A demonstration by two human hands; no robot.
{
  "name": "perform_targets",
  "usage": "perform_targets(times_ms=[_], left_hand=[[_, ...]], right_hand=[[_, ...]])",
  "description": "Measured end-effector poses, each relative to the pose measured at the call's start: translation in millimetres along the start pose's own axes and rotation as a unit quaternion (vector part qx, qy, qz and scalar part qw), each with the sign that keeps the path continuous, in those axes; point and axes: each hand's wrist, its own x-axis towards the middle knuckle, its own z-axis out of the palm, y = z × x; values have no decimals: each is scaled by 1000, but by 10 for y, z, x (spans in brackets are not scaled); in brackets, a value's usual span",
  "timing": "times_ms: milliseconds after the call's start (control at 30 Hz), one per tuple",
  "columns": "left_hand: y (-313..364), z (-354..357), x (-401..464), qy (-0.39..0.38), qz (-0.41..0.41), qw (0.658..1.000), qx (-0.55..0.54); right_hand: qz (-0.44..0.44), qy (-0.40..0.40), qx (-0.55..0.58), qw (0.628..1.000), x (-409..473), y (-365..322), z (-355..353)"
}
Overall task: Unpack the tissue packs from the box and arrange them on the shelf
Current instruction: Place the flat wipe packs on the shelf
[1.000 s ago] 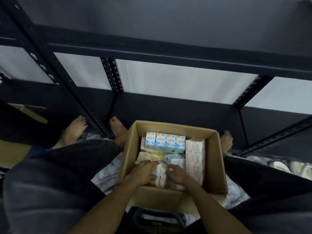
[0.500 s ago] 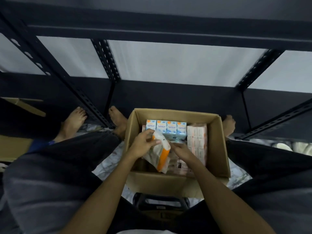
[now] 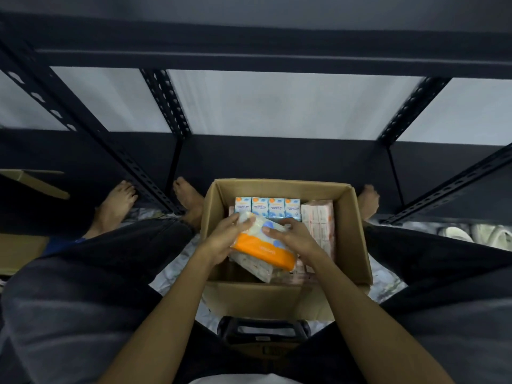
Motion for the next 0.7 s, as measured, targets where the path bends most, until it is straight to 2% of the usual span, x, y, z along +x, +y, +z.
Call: perform_targets(times_ms=[67, 133, 200, 267, 433, 500, 567, 633, 700], left_hand=[[-62, -54, 72, 68, 14, 997, 14], [-36, -102, 77, 83, 27, 995, -48], [39, -153, 82, 77, 42, 993, -83], [96, -145, 60, 69, 53, 993, -74], [212, -99, -40, 68, 79, 995, -2], [279, -69, -77, 80, 97, 992, -4], [361, -30, -125, 80, 116, 990, -12], [453, -9, -194, 37, 132, 990, 44], [503, 16, -242, -28, 128, 980, 149]], right_hand=[[4, 9, 120, 993, 22, -3, -89], [21, -26, 231, 972, -20, -48, -232], [35, -71, 234, 969, -58, -85, -349], [42, -90, 224, 969, -108, -137, -401], [-17, -52, 232, 971, -239, -338, -482], [-44, -72, 278, 957, -290, -395, -554], [-86, -91, 353, 927, -351, -456, -595], [-128, -55, 385, 912, -411, -512, -617], [-157, 8, 354, 922, -509, -573, -655]])
